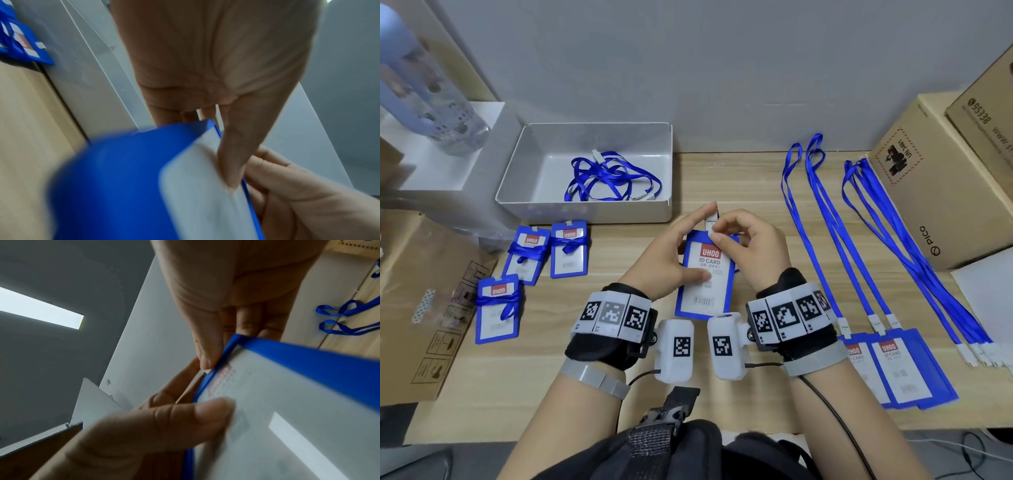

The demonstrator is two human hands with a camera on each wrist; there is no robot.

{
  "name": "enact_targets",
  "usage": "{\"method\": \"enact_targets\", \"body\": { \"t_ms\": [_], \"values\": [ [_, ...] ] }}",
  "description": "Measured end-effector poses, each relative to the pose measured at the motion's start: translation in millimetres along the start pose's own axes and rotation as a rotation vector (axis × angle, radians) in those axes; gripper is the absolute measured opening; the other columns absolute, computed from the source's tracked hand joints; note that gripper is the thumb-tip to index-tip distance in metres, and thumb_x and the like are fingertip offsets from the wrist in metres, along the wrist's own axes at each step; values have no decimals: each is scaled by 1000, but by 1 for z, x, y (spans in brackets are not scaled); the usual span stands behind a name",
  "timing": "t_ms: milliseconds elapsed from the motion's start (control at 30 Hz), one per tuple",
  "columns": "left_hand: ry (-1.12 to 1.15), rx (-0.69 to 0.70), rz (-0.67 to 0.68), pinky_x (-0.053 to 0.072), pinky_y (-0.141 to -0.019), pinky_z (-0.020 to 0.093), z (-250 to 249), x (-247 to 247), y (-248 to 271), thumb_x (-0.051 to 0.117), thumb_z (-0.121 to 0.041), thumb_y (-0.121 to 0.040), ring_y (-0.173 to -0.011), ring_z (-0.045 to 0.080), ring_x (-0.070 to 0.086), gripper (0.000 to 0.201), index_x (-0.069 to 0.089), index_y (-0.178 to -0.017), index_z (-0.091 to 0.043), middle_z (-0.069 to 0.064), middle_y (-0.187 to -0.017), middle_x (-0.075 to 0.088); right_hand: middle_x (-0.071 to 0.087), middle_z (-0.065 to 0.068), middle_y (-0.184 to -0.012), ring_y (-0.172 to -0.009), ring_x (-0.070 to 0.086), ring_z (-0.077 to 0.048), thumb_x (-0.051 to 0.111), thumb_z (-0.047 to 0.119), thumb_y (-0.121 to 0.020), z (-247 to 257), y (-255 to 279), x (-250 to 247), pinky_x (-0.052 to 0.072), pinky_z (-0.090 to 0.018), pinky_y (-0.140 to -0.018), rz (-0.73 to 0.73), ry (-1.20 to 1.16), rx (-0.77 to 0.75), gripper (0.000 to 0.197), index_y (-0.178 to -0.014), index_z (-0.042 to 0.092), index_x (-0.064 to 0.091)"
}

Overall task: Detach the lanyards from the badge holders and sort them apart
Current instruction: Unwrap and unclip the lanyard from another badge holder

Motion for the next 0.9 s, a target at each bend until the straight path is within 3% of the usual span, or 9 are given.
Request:
{"method": "enact_targets", "body": {
  "t_ms": [67, 233, 400, 467, 533, 600, 767, 900],
  "values": [
    [-4, 0, 8, 55, -76, 22, -1, 0, -2, 66, 18, -69, -104, 9, 58, 90, 35, -132, -38, -21, -131, 41, 63, 11, -81, -84, 62, -10, 64, 13, -82, 1, 0, -1, 56, -36, -75, -21, 15, -7, 12, -82, 25, 61],
    [-24, 3, 21, 55, -76, 23, -1, 0, -5, 68, 15, -68, -108, 14, 58, 91, 36, -135, -37, -11, -140, 39, 67, -3, -87, -82, 65, -17, 64, 13, -82, 1, 1, -4, 57, -41, -71, -85, 1, 7, 16, -86, 28, 59],
    [-82, 27, 21, 53, -74, 19, -7, 0, -9, 69, 15, -67, -109, 13, 57, 91, 36, -137, -33, -8, -140, 38, 67, 2, -85, -85, 65, -24, 65, 14, -81, 0, -1, -7, 56, -40, -74, -103, -2, 25, 14, -92, 22, 66],
    [-87, 54, 13, 51, -73, 15, -11, 1, -10, 68, 17, -66, -107, 7, 56, 90, 36, -136, -31, -7, -138, 40, 65, 9, -82, -83, 65, -20, 66, 14, -81, 1, -3, -9, 56, -31, -73, -104, 0, 26, 14, -93, 20, 68],
    [-86, 68, 7, 49, -72, 11, -13, 2, -11, 67, 19, -65, -104, 0, 55, 90, 37, -134, -29, -8, -134, 42, 62, 16, -79, -74, 62, -7, 67, 13, -79, 2, -4, -10, 52, -18, -66, -103, 1, 14, 13, -90, 20, 67],
    [-86, 74, 13, 48, -73, 11, -14, 3, -12, 67, 20, -65, -107, 1, 54, 91, 36, -137, -27, -8, -135, 41, 61, 18, -78, -68, 58, -1, 68, 12, -78, 4, -5, -10, 49, -11, -60, -92, -9, 0, 15, -83, 25, 64],
    [-99, 44, 17, 51, -78, 14, -9, 2, -13, 69, 17, -65, -117, 8, 49, 98, 27, -142, -27, -10, -139, 34, 61, 9, -78, -68, 56, -4, 69, 5, -74, 3, -2, -5, 48, -21, -62, -47, -61, -10, 34, -65, 34, 54],
    [-87, 32, 12, 54, -77, 17, -9, -3, -12, 69, 16, -67, -112, 8, 53, 100, 24, -143, -30, -9, -141, 33, 61, 6, -80, -63, 54, 5, 68, 9, -77, 7, 0, -1, 41, -10, -59, 8, -154, -10, 24, -67, 28, 57]
  ]
}}
Point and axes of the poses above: each hand's wrist, its own y-axis away from the middle knuckle, its own x-axis out of the palm, z = x × y, the point moved 5 cm from there along -y, towards the middle knuckle
